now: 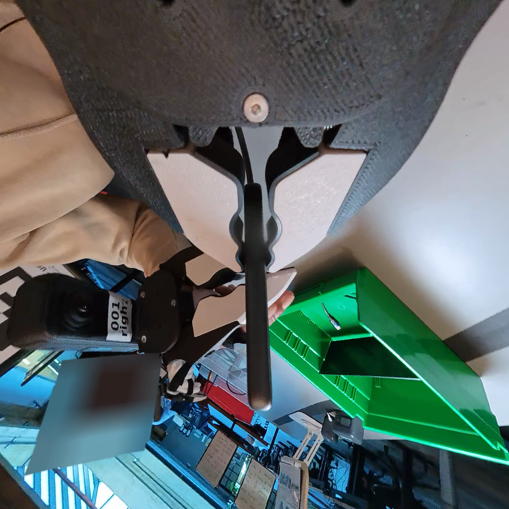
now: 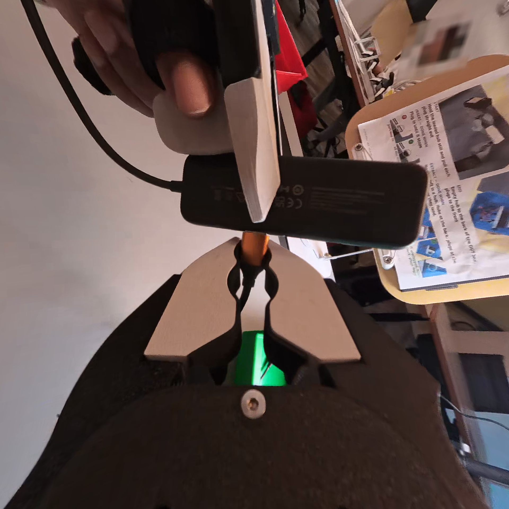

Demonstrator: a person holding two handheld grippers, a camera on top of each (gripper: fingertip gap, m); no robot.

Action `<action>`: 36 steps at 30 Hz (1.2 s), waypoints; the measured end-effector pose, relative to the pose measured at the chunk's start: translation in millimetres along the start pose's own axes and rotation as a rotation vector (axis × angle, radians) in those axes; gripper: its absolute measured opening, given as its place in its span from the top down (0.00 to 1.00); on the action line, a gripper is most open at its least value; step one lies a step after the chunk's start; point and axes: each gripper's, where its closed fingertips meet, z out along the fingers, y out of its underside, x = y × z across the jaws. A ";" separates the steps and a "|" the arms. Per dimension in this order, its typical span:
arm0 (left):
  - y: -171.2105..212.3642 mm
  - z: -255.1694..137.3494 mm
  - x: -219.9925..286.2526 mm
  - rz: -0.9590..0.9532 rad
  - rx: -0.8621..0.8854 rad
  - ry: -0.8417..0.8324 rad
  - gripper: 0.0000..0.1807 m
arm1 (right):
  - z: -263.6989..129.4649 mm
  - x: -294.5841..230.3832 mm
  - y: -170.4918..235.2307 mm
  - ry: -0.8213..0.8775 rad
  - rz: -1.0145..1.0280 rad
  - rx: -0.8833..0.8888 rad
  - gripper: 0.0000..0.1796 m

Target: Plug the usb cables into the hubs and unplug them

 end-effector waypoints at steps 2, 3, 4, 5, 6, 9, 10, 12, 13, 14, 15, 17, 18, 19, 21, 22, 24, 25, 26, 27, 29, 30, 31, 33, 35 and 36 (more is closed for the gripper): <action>-0.1 -0.6 -1.4 -0.024 0.003 0.003 0.93 | 1.6 1.6 0.0 0.028 -0.022 -0.007 0.93; 0.5 -0.8 -2.1 -0.030 -0.002 0.002 0.93 | 2.3 1.7 0.4 0.035 -0.034 -0.011 0.93; 1.5 -0.9 -2.9 -0.032 -0.009 -0.001 0.93 | 3.1 1.2 1.2 0.038 -0.043 -0.016 0.93; 1.9 -0.8 -3.6 -0.031 -0.012 -0.004 0.93 | 3.7 1.3 1.8 0.042 -0.048 -0.020 0.93; 2.4 -0.8 -4.4 -0.031 -0.015 -0.008 0.93 | 4.3 1.2 2.7 0.041 -0.048 -0.024 0.93; 2.7 -1.3 -5.3 -0.023 -0.021 -0.010 0.93 | 5.1 0.9 2.5 0.036 -0.037 -0.015 0.93; 2.3 -1.6 -5.1 -0.022 -0.020 -0.008 0.93 | 5.0 1.3 1.9 0.038 -0.035 -0.009 0.93; 2.2 -1.7 -5.2 -0.017 -0.019 -0.009 0.93 | 5.3 1.2 2.0 0.038 -0.030 -0.005 0.93; 2.4 -1.6 -5.6 -0.014 -0.020 -0.011 0.93 | 5.7 0.9 2.4 0.037 -0.029 -0.005 0.93; 2.9 -1.3 -6.1 -0.013 -0.021 -0.013 0.93 | 6.1 0.6 2.9 0.036 -0.028 -0.007 0.93; 3.3 -1.0 -6.6 -0.014 -0.022 -0.015 0.93 | 6.3 0.2 3.5 0.034 -0.027 -0.009 0.93; 3.9 -0.5 -7.6 -0.012 -0.023 -0.017 0.93 | 6.6 -0.9 4.2 0.022 -0.017 -0.007 0.92; 4.5 -0.1 -8.6 -0.009 -0.024 -0.021 0.93 | 6.4 -1.8 4.0 0.011 -0.009 -0.001 0.92; 5.1 0.2 -9.6 -0.009 -0.027 -0.024 0.93 | 5.8 -2.7 3.6 0.000 -0.001 0.007 0.91; 5.2 0.7 -9.5 -0.018 -0.022 -0.014 0.93 | 4.5 -3.0 3.3 -0.013 0.012 0.025 0.91; 5.4 1.1 -9.3 -0.019 -0.021 -0.011 0.93 | 4.0 -3.2 3.5 -0.019 0.016 0.032 0.91; 6.0 1.9 -9.6 -0.015 -0.024 -0.016 0.93 | 4.0 -3.9 4.3 -0.031 0.026 0.045 0.91; 6.5 2.1 -10.0 -0.012 -0.028 -0.020 0.93 | 4.6 -4.5 4.8 -0.038 0.032 0.047 0.91; 6.9 2.0 -10.6 -0.011 -0.030 -0.024 0.93 | 5.2 -4.7 5.0 -0.037 0.032 0.047 0.91; 6.9 1.7 -11.2 -0.010 -0.031 -0.027 0.93 | 5.9 -4.4 5.2 -0.032 0.028 0.046 0.91; 7.1 1.2 -12.3 -0.011 -0.033 -0.028 0.93 | 6.8 -4.3 5.1 -0.025 0.021 0.043 0.91; 7.0 0.9 -12.7 -0.013 -0.031 -0.028 0.93 | 7.1 -3.8 5.2 -0.020 0.018 0.043 0.91; 6.6 0.8 -13.2 -0.014 -0.028 -0.028 0.93 | 7.2 -3.1 5.1 -0.012 0.015 0.042 0.91; 5.5 0.2 -14.9 -0.015 -0.018 -0.036 0.93 | 7.6 -0.8 5.7 0.012 -0.002 0.031 0.91; 4.0 -1.3 -18.2 -0.010 -0.008 -0.058 0.93 | 7.4 1.8 6.1 0.034 -0.012 0.024 0.90; 3.2 -2.4 -20.0 -0.007 -0.005 -0.068 0.93 | 6.9 3.1 5.6 0.042 -0.012 0.025 0.90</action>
